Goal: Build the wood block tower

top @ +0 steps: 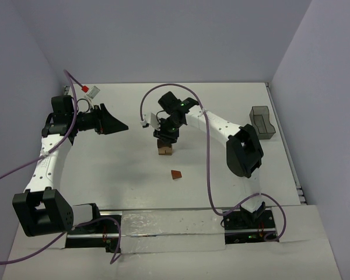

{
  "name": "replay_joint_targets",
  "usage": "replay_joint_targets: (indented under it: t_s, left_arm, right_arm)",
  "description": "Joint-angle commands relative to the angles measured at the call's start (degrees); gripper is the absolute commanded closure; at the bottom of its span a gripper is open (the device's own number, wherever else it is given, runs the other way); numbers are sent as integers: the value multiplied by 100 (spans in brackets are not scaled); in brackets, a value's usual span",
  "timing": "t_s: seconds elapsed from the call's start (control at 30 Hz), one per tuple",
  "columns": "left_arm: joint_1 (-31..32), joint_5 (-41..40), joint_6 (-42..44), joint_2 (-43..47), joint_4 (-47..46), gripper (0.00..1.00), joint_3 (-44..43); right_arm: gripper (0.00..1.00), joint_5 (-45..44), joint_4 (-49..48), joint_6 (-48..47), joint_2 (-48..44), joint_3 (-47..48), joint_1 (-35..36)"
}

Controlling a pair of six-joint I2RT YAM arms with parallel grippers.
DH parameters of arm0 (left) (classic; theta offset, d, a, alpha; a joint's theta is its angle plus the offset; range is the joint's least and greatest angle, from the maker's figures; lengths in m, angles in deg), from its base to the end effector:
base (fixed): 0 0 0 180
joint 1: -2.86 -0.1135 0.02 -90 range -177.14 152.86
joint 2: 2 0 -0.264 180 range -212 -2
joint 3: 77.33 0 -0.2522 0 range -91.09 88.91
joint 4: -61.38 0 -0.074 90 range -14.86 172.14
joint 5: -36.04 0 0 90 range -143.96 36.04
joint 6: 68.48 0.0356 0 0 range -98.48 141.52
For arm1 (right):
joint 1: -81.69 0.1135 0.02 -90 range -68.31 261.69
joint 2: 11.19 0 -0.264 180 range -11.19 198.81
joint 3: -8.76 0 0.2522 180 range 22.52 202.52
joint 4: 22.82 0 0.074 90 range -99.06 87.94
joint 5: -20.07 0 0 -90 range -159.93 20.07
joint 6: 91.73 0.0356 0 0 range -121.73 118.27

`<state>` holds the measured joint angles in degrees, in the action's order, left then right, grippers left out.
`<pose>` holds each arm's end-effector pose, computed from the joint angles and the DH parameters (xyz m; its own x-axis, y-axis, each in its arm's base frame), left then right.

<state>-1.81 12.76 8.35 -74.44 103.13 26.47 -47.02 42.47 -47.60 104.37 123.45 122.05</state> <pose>0.2632 -0.0113 0.3275 -0.7544 -0.1520 -0.6386 0.5315 0.4295 -0.7301 0.3181 0.2885 0.2502 0.0289 -0.8431 -0.5370 -0.9991 -0.0074 -0.0422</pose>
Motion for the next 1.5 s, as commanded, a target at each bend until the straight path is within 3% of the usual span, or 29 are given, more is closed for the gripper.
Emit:
replay_joint_targets:
  t_s: [0.0, 0.4, 1.1, 1.47]
  left_arm:
    - [-43, 157, 23, 114, -197, 1, -4]
    - [-59, 208, 2, 107, -229, 1, 19]
    - [-61, 236, -28, 80, -285, 1, 38]
    - [-61, 245, -19, 79, -275, 1, 29]
  right_arm:
    - [88, -41, -232, 78, 36, 163, 33]
    - [81, -94, -266, 97, 28, 94, 33]
    - [81, -85, -292, 87, -34, -99, 33]
    - [67, -129, -301, 139, -16, -135, 33]
